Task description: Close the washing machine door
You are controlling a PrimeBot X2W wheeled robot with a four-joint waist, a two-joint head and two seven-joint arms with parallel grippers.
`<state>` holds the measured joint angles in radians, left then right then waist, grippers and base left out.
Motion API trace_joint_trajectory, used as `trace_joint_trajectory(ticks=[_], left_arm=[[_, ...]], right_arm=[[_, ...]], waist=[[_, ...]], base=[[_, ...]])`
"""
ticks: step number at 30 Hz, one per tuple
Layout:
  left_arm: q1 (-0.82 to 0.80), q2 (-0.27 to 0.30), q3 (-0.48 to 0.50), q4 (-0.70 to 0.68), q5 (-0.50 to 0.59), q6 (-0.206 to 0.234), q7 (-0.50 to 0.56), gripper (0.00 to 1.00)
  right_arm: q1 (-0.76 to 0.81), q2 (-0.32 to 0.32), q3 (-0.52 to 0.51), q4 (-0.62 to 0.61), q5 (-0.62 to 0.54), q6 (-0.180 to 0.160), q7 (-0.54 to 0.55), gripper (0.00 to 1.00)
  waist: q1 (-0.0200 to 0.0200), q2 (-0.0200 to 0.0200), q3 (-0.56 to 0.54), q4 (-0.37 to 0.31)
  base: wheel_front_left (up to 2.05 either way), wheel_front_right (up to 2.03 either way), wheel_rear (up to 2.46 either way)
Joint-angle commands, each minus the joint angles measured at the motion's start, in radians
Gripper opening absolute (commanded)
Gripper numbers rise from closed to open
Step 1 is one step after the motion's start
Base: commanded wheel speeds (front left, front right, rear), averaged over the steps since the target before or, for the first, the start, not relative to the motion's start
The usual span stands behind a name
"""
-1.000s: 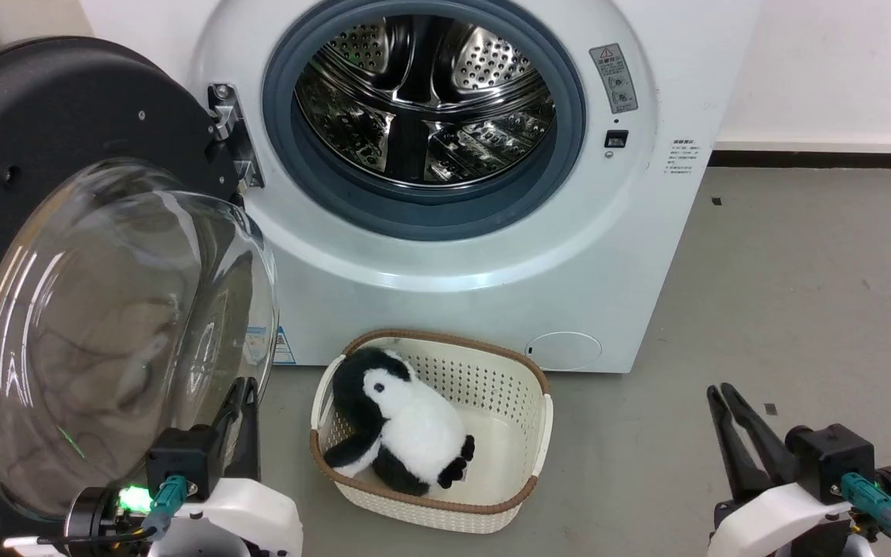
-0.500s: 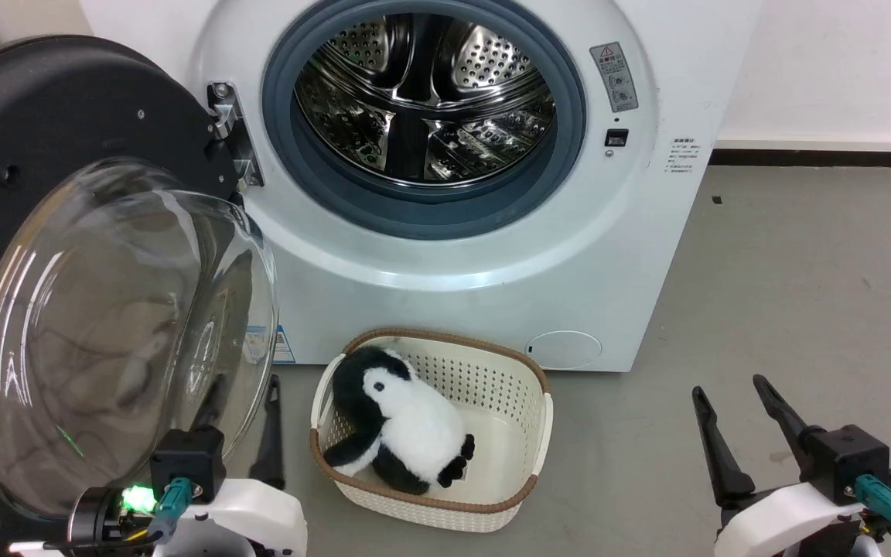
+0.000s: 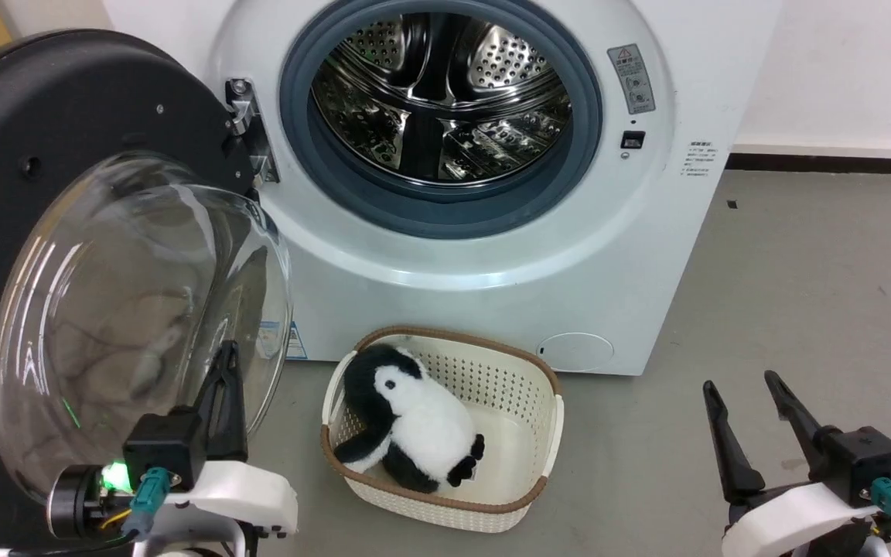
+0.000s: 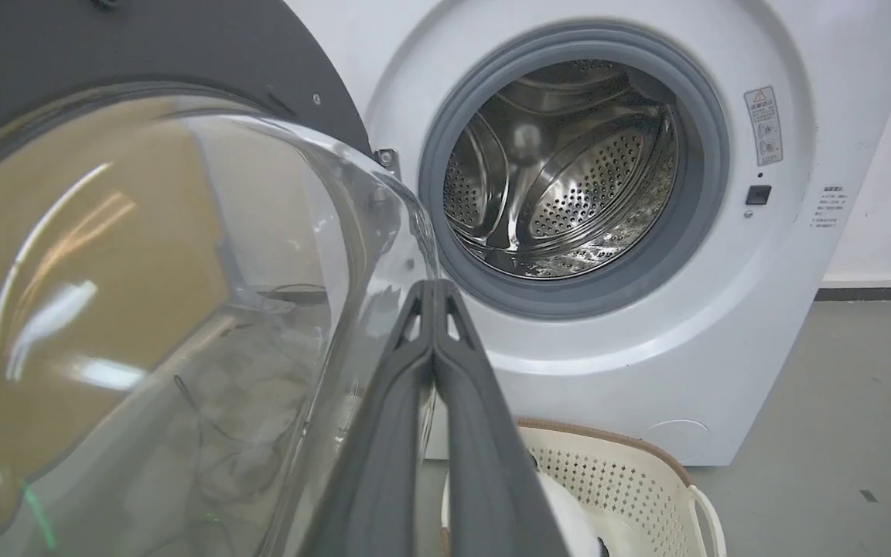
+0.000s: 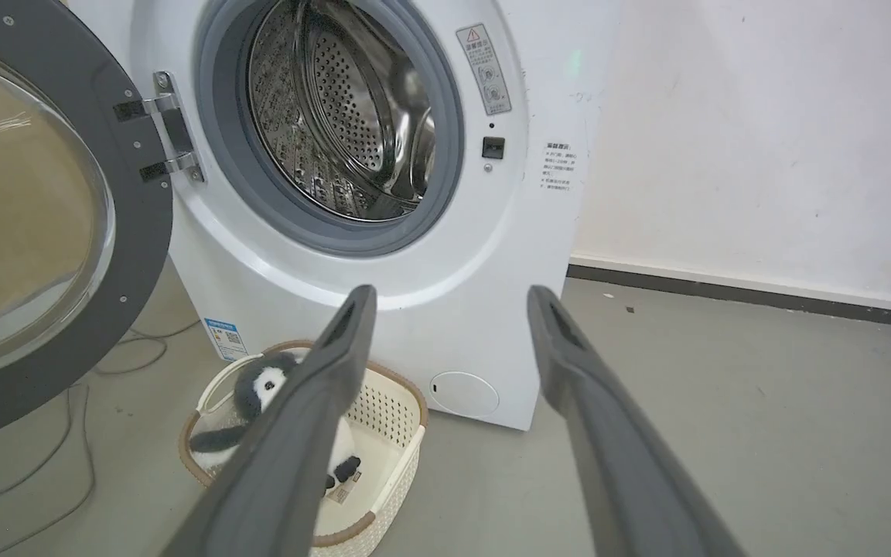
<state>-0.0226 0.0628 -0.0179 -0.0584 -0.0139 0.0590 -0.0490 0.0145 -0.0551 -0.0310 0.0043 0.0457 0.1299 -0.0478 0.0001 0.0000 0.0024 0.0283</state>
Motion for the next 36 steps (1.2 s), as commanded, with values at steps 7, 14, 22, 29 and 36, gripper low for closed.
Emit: trace_joint_trajectory(ticks=[7, 14, 22, 29, 36], left_arm=[[-0.053, 0.004, 0.032, -0.048, -0.041, -0.015, -0.023, 0.0], [-0.123, 0.0, 0.091, -0.083, -0.081, -0.056, -0.038, 0.0], [-0.212, -0.007, 0.17, -0.116, -0.13, -0.087, -0.054, 0.0], [-0.277, 0.002, 0.235, -0.137, -0.16, -0.108, -0.069, 0.0], [-0.332, 0.035, 0.31, -0.139, -0.221, -0.12, -0.084, 0.0]], right_arm=[[0.0, 0.001, -0.013, -0.005, 0.023, 0.0, -0.024, 1.0], [-0.001, 0.002, -0.022, -0.003, 0.036, 0.0, -0.039, 1.0], [-0.001, 0.002, -0.037, -0.003, 0.049, 0.0, -0.056, 1.0], [-0.002, 0.002, -0.05, -0.003, 0.057, 0.0, -0.07, 1.0], [-0.007, 0.002, -0.057, -0.002, 0.065, 0.0, -0.085, 1.0]], waist=[[-0.0001, 0.0, 0.003, 0.029], [-0.0001, 0.0, 0.009, 0.064], [-0.0001, 0.0, 0.015, 0.105], [-0.0001, 0.0, 0.025, 0.154], [-0.0001, 0.0, 0.035, 0.201]], base=[[0.0, 0.0, 0.0], [0.0, 0.0, 0.0], [0.0, 0.0, 0.0], [0.0, 0.0, 0.0], [0.0, 0.0, 0.0]])
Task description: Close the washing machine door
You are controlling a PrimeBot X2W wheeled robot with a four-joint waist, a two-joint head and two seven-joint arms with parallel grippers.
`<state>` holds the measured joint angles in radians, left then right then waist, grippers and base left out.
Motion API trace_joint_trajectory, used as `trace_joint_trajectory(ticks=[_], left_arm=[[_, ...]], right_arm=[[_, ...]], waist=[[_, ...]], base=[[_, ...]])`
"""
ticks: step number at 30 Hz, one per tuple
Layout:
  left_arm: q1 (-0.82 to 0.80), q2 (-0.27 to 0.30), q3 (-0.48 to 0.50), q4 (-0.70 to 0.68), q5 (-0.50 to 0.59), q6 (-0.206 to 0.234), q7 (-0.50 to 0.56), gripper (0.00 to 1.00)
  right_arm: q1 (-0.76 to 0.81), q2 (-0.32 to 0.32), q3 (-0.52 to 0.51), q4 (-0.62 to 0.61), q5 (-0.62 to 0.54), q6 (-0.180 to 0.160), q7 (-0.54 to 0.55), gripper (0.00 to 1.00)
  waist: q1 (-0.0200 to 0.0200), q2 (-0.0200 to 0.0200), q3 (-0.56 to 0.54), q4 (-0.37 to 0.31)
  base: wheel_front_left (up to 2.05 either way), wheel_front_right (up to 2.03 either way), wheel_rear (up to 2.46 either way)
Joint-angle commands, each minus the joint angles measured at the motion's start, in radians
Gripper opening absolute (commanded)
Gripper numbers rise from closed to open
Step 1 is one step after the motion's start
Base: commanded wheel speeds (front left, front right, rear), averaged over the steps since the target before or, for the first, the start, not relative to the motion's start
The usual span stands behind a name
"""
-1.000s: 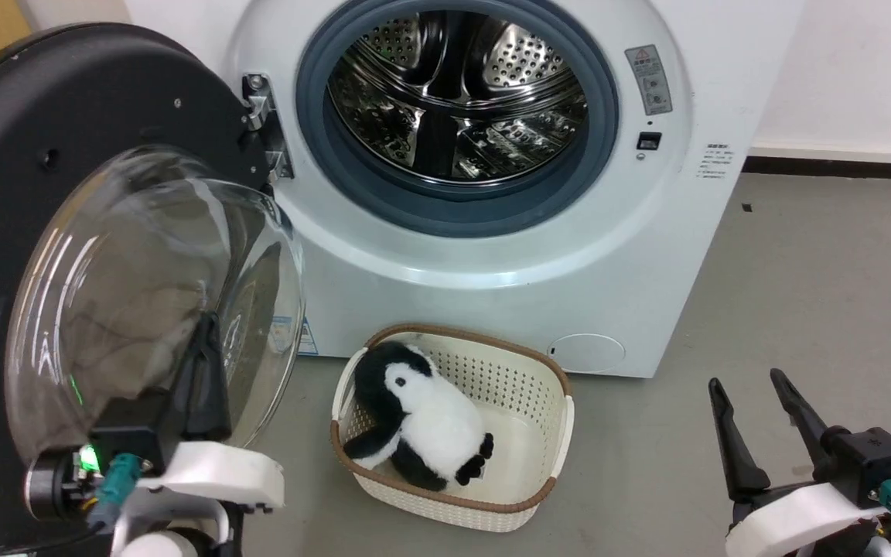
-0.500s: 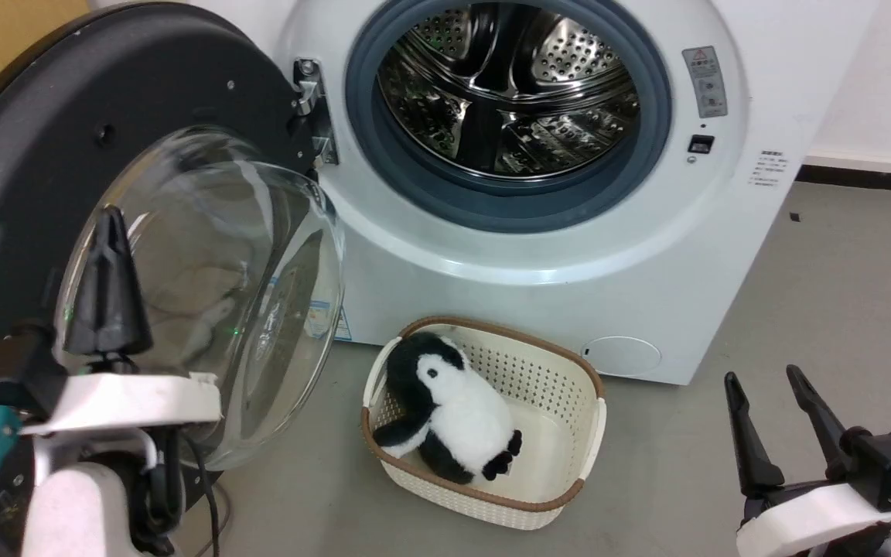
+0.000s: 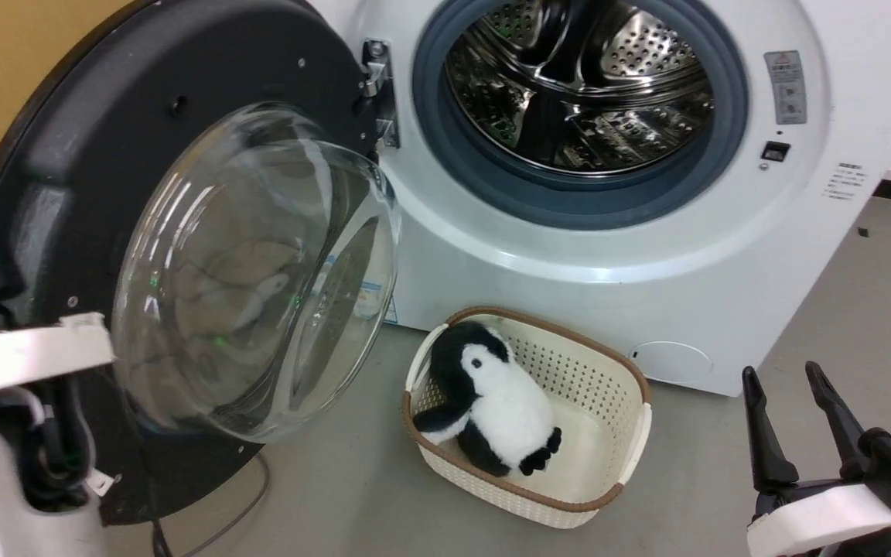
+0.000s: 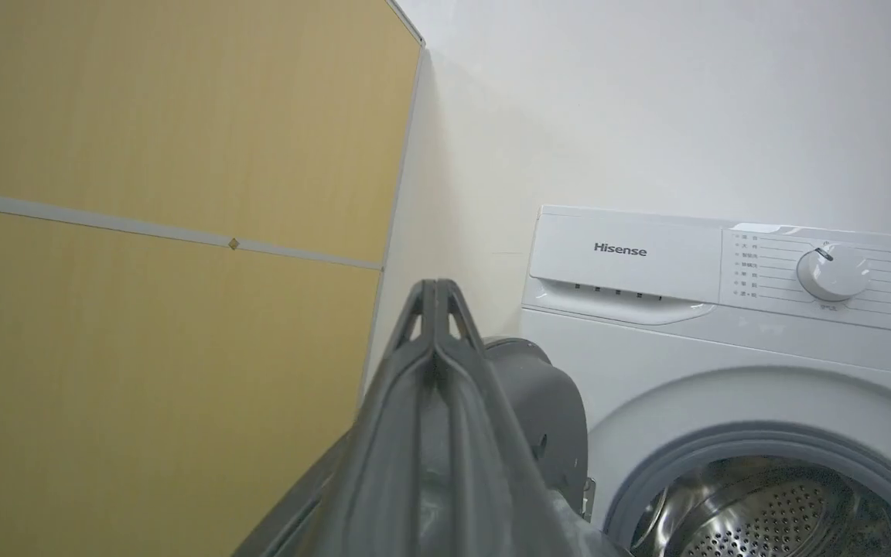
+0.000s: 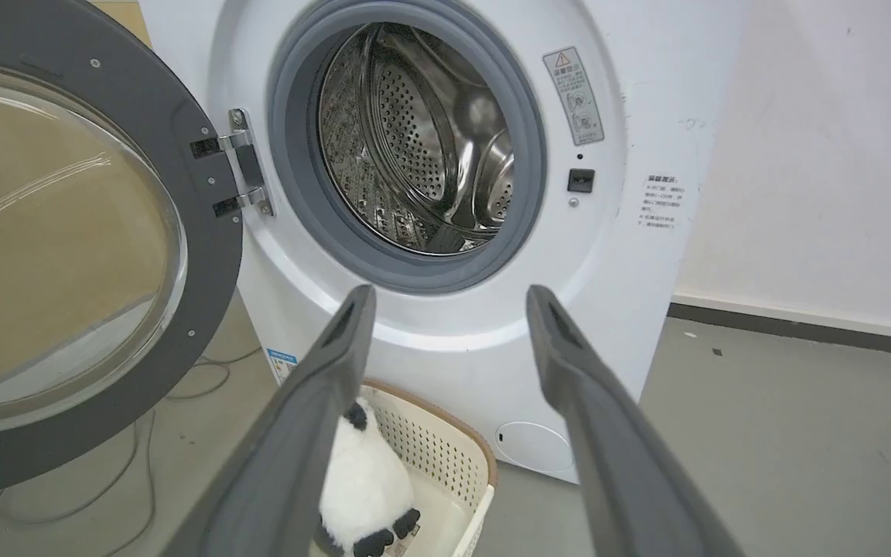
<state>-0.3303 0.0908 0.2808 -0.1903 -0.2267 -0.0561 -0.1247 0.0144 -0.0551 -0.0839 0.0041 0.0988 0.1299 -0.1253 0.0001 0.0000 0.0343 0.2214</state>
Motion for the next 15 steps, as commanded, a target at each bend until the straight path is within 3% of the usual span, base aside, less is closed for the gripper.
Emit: trace_joint_trajectory(ticks=[1, 11, 15], left_arm=[[-0.031, 0.013, 0.024, -0.006, -0.018, -0.007, -0.01, 0.0], [-0.09, 0.059, 0.154, 0.081, -0.156, -0.018, -0.016, 0.0], [-0.118, 0.059, 0.24, 0.156, -0.255, 0.0, 0.0, 0.0]], right_arm=[[-0.008, 0.003, -0.005, -0.002, 0.013, 0.0, -0.01, 1.0], [-0.01, 0.003, -0.022, 0.0, 0.025, 0.0, -0.03, 1.0], [-0.016, 0.003, -0.021, -0.001, 0.027, 0.0, -0.039, 1.0]], waist=[[0.0, 0.0, 0.005, 0.014], [0.0, 0.0, 0.02, 0.072], [0.0, 0.0, 0.032, 0.084]], base=[[0.0, 0.0, 0.0], [0.0, 0.0, 0.0], [0.0, 0.0, 0.0]])
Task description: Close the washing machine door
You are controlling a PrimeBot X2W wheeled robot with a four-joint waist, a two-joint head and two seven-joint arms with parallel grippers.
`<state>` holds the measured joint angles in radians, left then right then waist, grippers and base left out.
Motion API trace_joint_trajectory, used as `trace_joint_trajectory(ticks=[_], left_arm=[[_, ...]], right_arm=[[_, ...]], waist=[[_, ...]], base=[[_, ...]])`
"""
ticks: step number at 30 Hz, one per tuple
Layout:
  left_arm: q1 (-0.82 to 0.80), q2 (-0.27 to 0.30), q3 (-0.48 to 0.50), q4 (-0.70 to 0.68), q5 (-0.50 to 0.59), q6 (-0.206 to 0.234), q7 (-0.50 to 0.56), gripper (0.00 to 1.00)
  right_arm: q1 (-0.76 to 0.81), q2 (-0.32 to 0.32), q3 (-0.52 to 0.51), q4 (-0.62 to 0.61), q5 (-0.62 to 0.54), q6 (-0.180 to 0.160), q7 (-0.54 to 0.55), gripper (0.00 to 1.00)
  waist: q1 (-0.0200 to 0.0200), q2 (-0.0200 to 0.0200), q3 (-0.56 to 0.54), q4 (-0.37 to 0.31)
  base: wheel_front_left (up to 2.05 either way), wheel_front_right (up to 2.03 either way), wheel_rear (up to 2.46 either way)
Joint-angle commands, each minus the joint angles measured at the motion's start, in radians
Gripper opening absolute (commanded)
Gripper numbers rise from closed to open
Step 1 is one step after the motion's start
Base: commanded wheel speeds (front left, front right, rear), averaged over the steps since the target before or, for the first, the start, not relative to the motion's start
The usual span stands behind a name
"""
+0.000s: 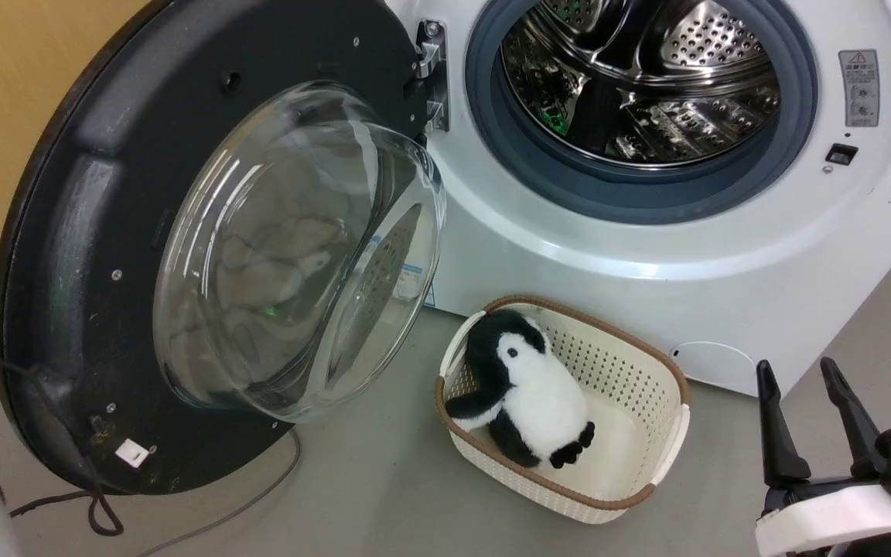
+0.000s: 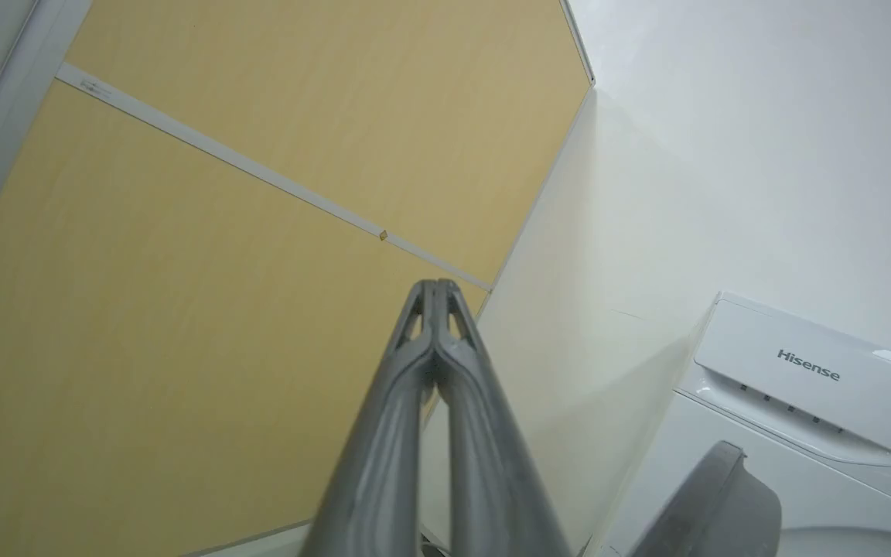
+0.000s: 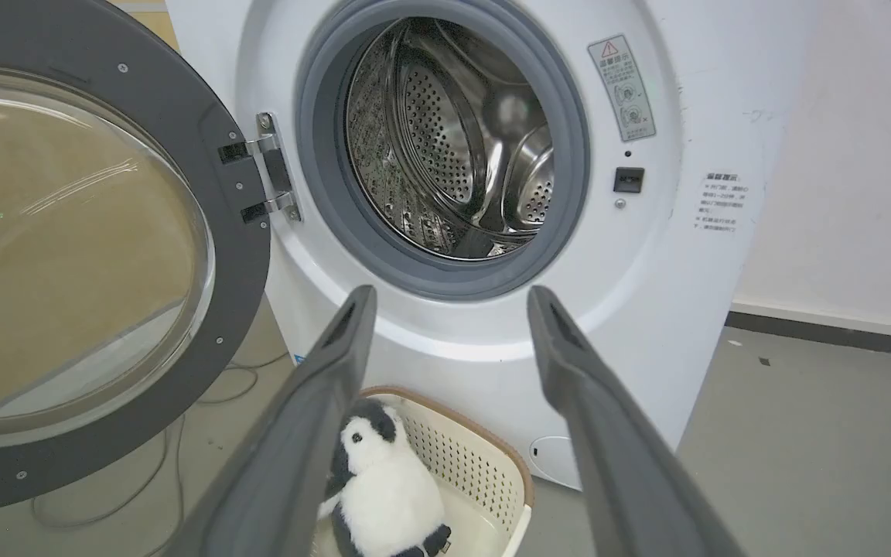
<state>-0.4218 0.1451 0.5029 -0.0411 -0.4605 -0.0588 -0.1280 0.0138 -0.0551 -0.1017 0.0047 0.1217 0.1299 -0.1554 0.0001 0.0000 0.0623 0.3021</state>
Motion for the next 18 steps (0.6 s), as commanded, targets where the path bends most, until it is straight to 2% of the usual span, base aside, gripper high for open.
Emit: trace_joint_trajectory(ticks=[1, 6, 11, 18], left_arm=[[-0.031, 0.008, 0.037, 0.028, -0.046, 0.007, 0.014, 0.0], [-0.051, 0.022, 0.112, 0.132, -0.177, 0.006, 0.088, 0.0], [-0.064, 0.034, 0.158, 0.244, -0.376, -0.018, 0.256, 0.0], [-0.036, 0.043, 0.169, 0.328, -0.55, -0.039, 0.448, 0.0]], right_arm=[[-0.018, 0.003, -0.003, -0.002, 0.005, 0.001, -0.011, 1.0], [-0.021, 0.003, -0.015, -0.002, 0.004, 0.001, -0.021, 1.0], [-0.025, 0.004, -0.02, -0.002, 0.005, 0.001, -0.032, 1.0], [-0.034, 0.004, -0.029, -0.003, 0.01, 0.001, -0.046, 1.0]], waist=[[-0.0001, 0.0, 0.008, 0.005], [-0.0001, 0.0, 0.024, 0.019], [-0.0001, 0.0, 0.039, 0.032], [-0.0001, 0.0, 0.054, 0.057]], base=[[0.0, 0.0, 0.0], [0.0, 0.0, 0.0], [0.0, 0.0, 0.0], [0.0, 0.0, 0.0]])
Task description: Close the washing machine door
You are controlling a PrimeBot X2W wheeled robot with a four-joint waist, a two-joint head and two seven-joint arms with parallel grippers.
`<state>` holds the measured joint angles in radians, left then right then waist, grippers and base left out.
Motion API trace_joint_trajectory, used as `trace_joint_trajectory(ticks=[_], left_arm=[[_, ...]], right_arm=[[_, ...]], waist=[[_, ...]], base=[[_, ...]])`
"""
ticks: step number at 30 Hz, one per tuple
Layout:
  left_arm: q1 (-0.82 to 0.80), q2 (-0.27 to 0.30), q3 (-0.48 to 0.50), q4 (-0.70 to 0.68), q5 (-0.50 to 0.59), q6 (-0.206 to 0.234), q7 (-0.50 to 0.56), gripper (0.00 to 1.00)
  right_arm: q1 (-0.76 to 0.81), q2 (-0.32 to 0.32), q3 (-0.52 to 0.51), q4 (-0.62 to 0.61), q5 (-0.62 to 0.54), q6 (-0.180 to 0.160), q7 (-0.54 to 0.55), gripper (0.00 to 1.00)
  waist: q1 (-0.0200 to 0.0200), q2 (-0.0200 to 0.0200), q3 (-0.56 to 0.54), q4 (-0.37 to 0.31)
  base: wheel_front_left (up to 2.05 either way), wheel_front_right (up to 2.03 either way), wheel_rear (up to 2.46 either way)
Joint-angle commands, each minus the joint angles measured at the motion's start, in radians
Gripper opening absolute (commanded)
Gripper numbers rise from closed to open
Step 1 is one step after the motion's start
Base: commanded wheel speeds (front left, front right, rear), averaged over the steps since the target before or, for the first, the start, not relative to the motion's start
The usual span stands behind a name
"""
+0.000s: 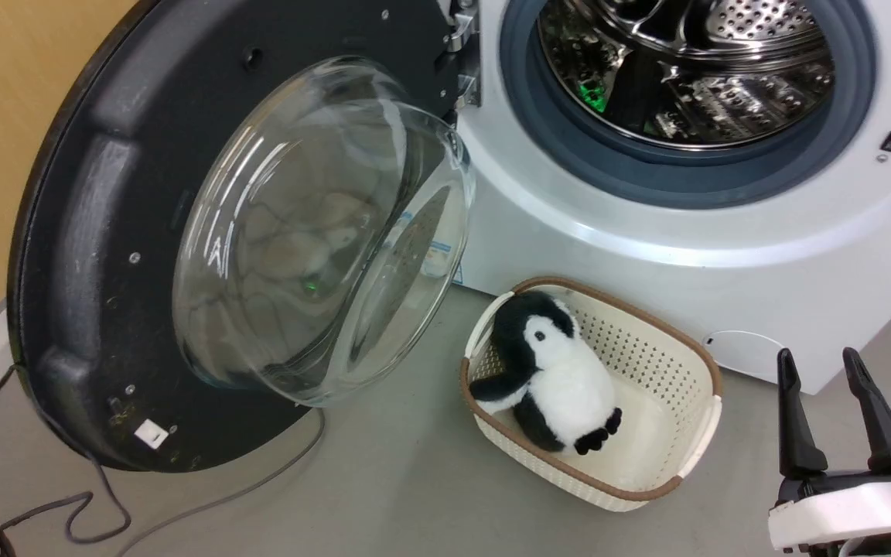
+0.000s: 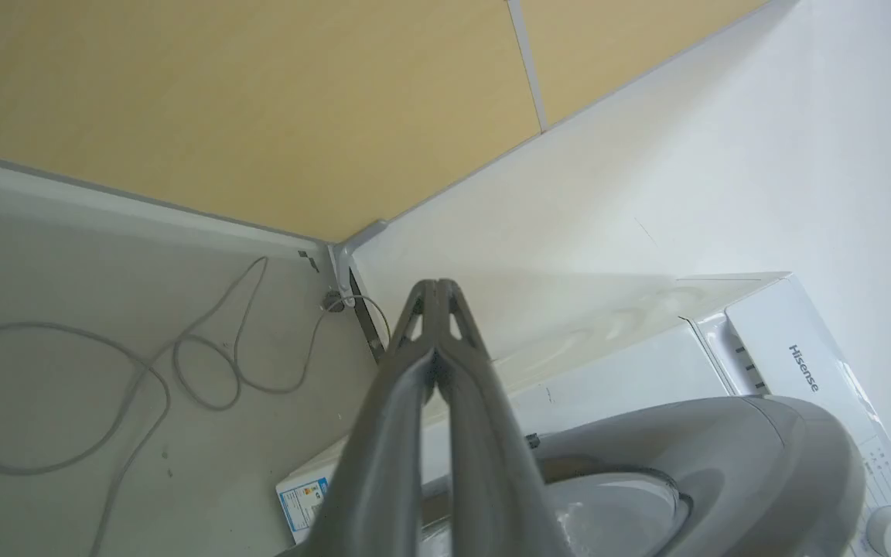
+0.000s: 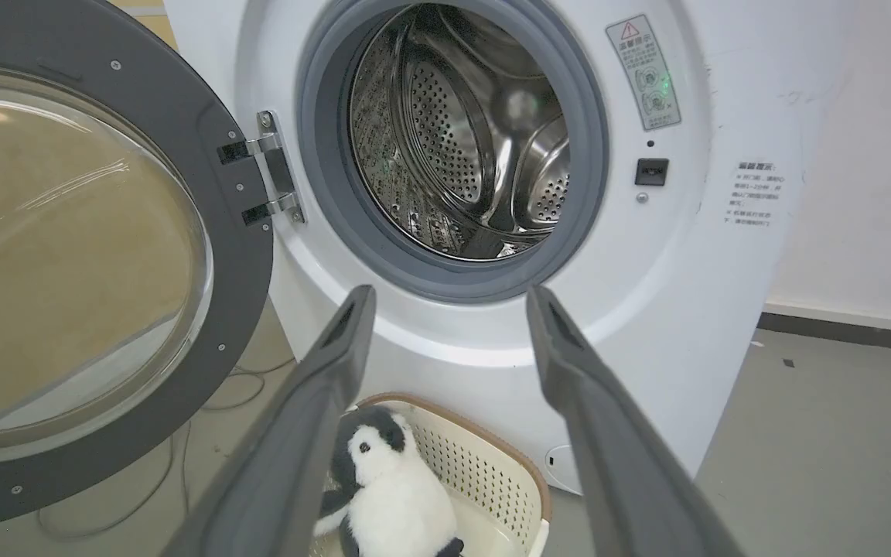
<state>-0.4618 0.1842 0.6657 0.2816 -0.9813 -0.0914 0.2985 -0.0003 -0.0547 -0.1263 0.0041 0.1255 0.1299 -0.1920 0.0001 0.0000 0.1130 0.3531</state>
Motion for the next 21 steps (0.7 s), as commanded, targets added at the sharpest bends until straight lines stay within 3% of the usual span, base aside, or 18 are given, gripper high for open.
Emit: trace_joint_trajectory(ticks=[1, 9, 21], left_arm=[[0.01, 0.002, -0.003, -0.002, -0.055, -0.008, 0.052, 0.0], [0.123, -0.02, -0.085, -0.099, -0.205, -0.017, 0.24, 0.0], [0.257, -0.032, -0.228, -0.208, -0.367, -0.031, 0.397, 0.0]], right_arm=[[-0.021, 0.003, -0.004, -0.002, 0.007, 0.001, -0.012, 1.0], [-0.031, 0.004, -0.01, -0.001, 0.018, 0.001, -0.028, 1.0], [-0.036, 0.004, -0.029, 0.01, 0.052, 0.001, -0.053, 1.0]], waist=[[-0.0001, 0.0, 0.005, 0.009], [-0.0001, 0.0, 0.018, 0.035], [-0.0001, 0.0, 0.017, 0.071]], base=[[0.0, 0.0, 0.0], [0.0, 0.0, 0.0], [0.0, 0.0, 0.0]])
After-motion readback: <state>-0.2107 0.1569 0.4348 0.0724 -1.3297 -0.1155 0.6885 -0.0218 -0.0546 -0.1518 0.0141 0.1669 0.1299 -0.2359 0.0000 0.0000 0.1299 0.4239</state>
